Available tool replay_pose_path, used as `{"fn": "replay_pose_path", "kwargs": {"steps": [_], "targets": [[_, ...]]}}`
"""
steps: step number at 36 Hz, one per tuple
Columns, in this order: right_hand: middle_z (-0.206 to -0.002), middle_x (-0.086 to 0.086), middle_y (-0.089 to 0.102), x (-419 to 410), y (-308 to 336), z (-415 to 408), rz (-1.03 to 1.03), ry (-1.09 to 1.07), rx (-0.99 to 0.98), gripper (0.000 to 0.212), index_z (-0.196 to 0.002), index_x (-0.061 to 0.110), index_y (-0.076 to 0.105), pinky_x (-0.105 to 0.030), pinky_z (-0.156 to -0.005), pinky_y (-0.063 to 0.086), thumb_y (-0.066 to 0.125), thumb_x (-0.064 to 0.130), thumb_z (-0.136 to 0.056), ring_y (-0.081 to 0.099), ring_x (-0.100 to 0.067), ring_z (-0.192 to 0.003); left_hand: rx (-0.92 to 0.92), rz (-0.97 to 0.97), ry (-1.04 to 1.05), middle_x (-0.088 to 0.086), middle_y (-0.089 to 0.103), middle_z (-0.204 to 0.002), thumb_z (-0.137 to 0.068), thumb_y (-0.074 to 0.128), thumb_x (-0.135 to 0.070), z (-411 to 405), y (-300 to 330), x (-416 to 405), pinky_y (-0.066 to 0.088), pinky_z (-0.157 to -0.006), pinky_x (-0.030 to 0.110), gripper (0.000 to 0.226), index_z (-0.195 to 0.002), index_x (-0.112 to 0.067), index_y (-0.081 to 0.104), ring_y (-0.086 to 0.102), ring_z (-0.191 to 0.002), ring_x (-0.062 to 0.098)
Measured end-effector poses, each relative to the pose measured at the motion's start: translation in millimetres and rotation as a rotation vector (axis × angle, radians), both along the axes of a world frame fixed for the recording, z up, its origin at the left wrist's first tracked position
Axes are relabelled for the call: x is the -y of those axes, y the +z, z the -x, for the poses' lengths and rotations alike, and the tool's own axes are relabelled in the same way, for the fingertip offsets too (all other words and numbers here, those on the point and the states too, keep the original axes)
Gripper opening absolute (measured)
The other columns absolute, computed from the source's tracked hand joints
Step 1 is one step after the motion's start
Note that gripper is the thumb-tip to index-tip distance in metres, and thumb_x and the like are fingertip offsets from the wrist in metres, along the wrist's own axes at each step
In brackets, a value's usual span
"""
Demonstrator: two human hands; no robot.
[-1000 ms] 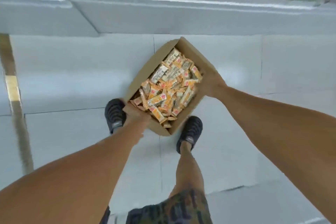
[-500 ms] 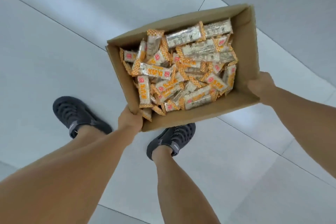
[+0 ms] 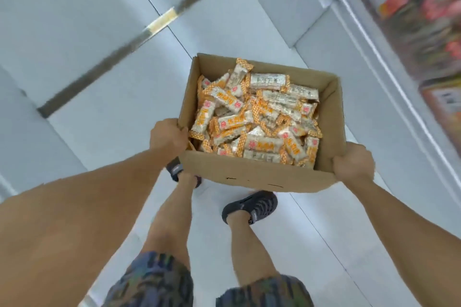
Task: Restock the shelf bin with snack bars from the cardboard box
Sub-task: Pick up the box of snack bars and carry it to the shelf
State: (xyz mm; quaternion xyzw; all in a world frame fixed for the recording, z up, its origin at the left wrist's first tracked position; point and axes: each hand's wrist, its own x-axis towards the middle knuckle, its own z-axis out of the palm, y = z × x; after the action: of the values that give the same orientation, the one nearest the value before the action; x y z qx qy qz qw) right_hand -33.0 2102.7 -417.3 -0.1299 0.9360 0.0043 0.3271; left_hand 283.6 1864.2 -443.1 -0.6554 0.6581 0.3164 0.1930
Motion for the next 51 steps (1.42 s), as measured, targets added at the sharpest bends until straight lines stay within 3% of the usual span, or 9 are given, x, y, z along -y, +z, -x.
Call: {"fn": "replay_pose_path", "kwargs": {"steps": [3, 8, 12, 18, 26, 30, 36, 42, 51], "targets": [[-0.073, -0.01, 0.06, 72, 71, -31, 0.035, 0.09, -0.032, 0.01, -0.067, 0.014, 0.05, -0.033, -0.06, 0.041, 0.05, 0.016, -0.077, 0.056, -0.034, -0.07, -0.027, 0.072, 0.058, 0.018, 0.068, -0.093, -0.096, 0.053, -0.026, -44, 82, 52, 0.047, -0.074, 0.038, 0.022, -0.087, -0.008, 0.062, 0.062, -0.09, 0.038], [-0.084, -0.009, 0.057, 202, 165, -83, 0.14, 0.195, -0.114, 0.017, -0.092, 0.011, 0.058, -0.037, -0.07, 0.044, 0.055, 0.027, -0.089, 0.052, -0.034, -0.077, -0.112, 0.246, 0.135, 0.025, 0.066, -0.084, -0.095, 0.054, -0.022, -111, 187, 151, 0.047, -0.074, 0.043, 0.026, -0.083, -0.001, 0.061, 0.061, -0.085, 0.043], [-0.09, -0.015, 0.066, 298, 213, -110, 0.285, 0.228, -0.12, 0.02, -0.096, 0.006, 0.06, -0.043, -0.074, 0.05, 0.057, 0.025, -0.091, 0.06, -0.04, -0.086, -0.137, 0.334, 0.178, 0.019, 0.061, -0.077, -0.096, 0.052, -0.023, -144, 245, 234, 0.041, -0.068, 0.038, 0.027, -0.084, -0.001, 0.061, 0.052, -0.074, 0.035], [-0.092, -0.019, 0.067, 427, 259, -118, 0.398, 0.254, -0.129, 0.014, -0.094, 0.005, 0.061, -0.038, -0.07, 0.046, 0.06, 0.02, -0.092, 0.061, -0.041, -0.088, -0.152, 0.37, 0.233, 0.009, 0.055, -0.074, -0.097, 0.052, -0.025, -162, 300, 350, 0.038, -0.067, 0.034, 0.026, -0.08, -0.006, 0.057, 0.048, -0.073, 0.029], [-0.072, -0.011, 0.053, 619, 278, -88, 0.42, 0.381, -0.121, 0.016, -0.076, 0.006, 0.054, -0.034, -0.063, 0.039, 0.06, 0.01, -0.089, 0.052, -0.033, -0.072, -0.136, 0.348, 0.344, 0.007, 0.061, -0.076, -0.096, 0.053, -0.025, -145, 315, 495, 0.047, -0.069, 0.035, 0.023, -0.079, -0.011, 0.06, 0.057, -0.075, 0.031], [-0.062, -0.009, 0.05, 713, 284, -75, 0.409, 0.414, -0.086, 0.03, -0.06, 0.012, 0.044, -0.032, -0.06, 0.036, 0.062, 0.008, -0.084, 0.057, -0.037, -0.07, -0.125, 0.325, 0.409, 0.006, 0.062, -0.076, -0.095, 0.054, -0.026, -144, 319, 568, 0.047, -0.067, 0.033, 0.024, -0.08, -0.01, 0.063, 0.059, -0.075, 0.029], [-0.082, -0.021, 0.068, 848, 289, -74, 0.399, 0.458, -0.097, 0.013, -0.081, 0.004, 0.063, -0.039, -0.067, 0.052, 0.064, 0.017, -0.084, 0.064, -0.041, -0.081, -0.116, 0.337, 0.411, 0.005, 0.058, -0.071, -0.095, 0.053, -0.026, -152, 320, 688, 0.038, -0.063, 0.031, 0.025, -0.074, -0.012, 0.058, 0.055, -0.074, 0.03], [-0.076, -0.014, 0.062, 978, 282, -89, 0.372, 0.396, -0.12, 0.015, -0.084, 0.0, 0.062, -0.033, -0.058, 0.043, 0.064, 0.014, -0.088, 0.054, -0.032, -0.069, -0.127, 0.329, 0.383, 0.009, 0.064, -0.076, -0.094, 0.053, -0.029, -160, 306, 842, 0.044, -0.064, 0.032, 0.026, -0.079, -0.01, 0.064, 0.059, -0.075, 0.029], [-0.061, -0.002, 0.045, 1135, 290, -101, 0.357, 0.264, -0.116, 0.036, -0.062, 0.014, 0.04, -0.028, -0.046, 0.023, 0.062, 0.01, -0.09, 0.043, -0.019, -0.055, -0.144, 0.295, 0.272, 0.005, 0.065, -0.078, -0.093, 0.053, -0.031, -153, 319, 1059, 0.048, -0.064, 0.032, 0.025, -0.082, -0.013, 0.066, 0.061, -0.074, 0.025]]}}
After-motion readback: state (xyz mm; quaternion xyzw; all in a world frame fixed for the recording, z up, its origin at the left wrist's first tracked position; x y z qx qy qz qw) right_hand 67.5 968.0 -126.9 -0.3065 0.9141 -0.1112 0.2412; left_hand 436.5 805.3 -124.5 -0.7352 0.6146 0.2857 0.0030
